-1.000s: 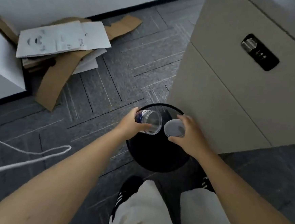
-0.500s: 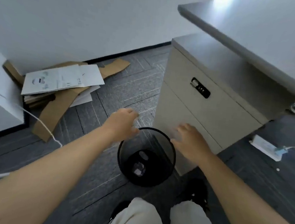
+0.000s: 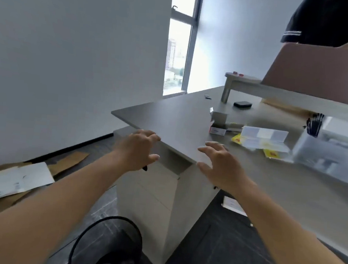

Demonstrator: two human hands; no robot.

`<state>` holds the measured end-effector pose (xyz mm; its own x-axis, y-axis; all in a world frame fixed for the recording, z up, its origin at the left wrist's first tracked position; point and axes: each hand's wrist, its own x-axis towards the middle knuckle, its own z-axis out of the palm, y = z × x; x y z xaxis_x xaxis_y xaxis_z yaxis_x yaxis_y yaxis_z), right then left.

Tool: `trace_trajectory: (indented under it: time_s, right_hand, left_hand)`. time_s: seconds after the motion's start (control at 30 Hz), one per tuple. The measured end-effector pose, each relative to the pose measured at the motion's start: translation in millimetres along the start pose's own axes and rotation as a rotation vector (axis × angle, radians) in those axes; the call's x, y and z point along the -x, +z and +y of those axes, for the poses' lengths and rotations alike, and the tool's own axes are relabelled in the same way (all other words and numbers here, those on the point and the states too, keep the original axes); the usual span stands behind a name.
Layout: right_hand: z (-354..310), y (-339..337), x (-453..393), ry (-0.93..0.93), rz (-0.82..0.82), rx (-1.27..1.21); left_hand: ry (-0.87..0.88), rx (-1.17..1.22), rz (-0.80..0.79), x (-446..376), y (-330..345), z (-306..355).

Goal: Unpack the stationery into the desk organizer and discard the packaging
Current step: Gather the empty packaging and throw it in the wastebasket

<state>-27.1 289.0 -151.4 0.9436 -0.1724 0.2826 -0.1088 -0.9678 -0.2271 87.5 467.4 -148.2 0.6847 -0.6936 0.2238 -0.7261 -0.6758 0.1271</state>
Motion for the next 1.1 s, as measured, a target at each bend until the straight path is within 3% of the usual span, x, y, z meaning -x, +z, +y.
trace_trajectory:
  time_s: [0.27,0.47,0.8,1.1]
  right_hand:
    - [105.1,-18.7,-30.1,0.232,0.143,0.031]
    - [159.1,-16.8,-50.8,0.364,0.072,0.184]
    - [191.6,-8.6,-68.4,0.290,0.114,0.111]
    - [170.9,-11.6,-73.6,0.175,0.280,0.044]
  left_hand:
    - [0.119,0.107,-0.039,-103.1,33.9,50.4]
    - [0.148,0.201,-0.064,-170.4,66.8,69.9]
    - [0.091,0.318,-0.036,-233.7,95.4,76.4]
    - [0.059,0.333,0.095,-197.3,74.9,62.5]
